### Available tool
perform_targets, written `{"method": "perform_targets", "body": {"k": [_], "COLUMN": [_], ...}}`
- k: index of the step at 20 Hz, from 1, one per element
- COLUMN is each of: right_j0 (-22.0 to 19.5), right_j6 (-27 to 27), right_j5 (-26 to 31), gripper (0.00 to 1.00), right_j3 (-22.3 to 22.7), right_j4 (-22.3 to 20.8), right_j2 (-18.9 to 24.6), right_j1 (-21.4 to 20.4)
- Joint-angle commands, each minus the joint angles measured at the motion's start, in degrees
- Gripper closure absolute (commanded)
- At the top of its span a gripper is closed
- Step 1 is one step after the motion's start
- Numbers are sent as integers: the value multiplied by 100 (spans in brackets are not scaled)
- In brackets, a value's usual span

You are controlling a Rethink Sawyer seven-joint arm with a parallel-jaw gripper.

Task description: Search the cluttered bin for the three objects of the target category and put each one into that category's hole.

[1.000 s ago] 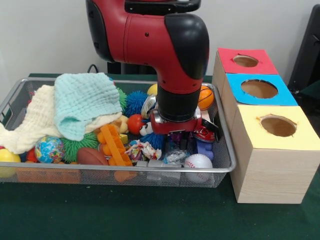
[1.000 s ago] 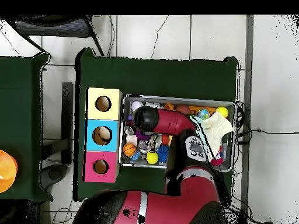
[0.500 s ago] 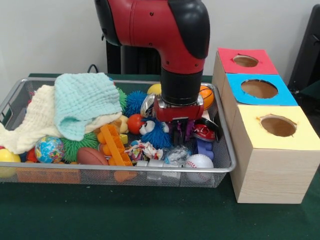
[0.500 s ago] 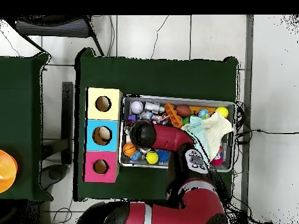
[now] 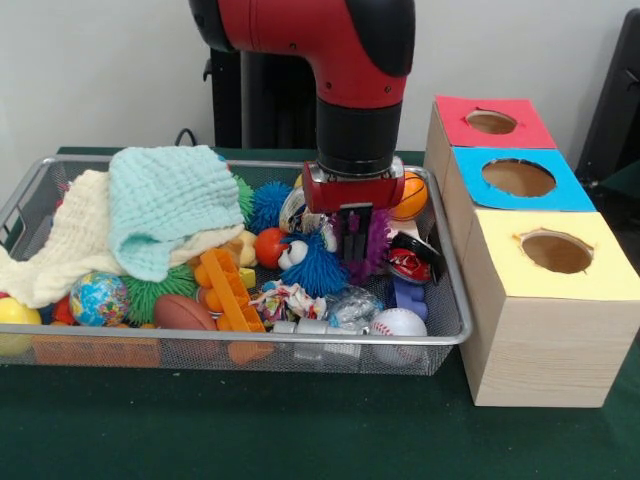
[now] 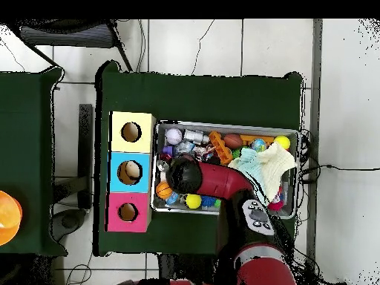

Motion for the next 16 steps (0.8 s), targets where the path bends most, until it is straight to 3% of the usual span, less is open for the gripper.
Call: {"method": "perform_targets", "body": {"k": [1,10,11,14,16], "right_j0": [-114,-393,-442,-423,-578], "right_j6": [823,876,915,1073,1251], "right_j5": [648,-304,-444,-527,-899], "gripper": [100,100,0,0,0], "right_j3": [518,838,902,893,1056], "right_j4": [94,-99,-106,11,49], "right_j2": [384,788,851,904,1094], "right_j1": [-401,46,74,108,152]}}
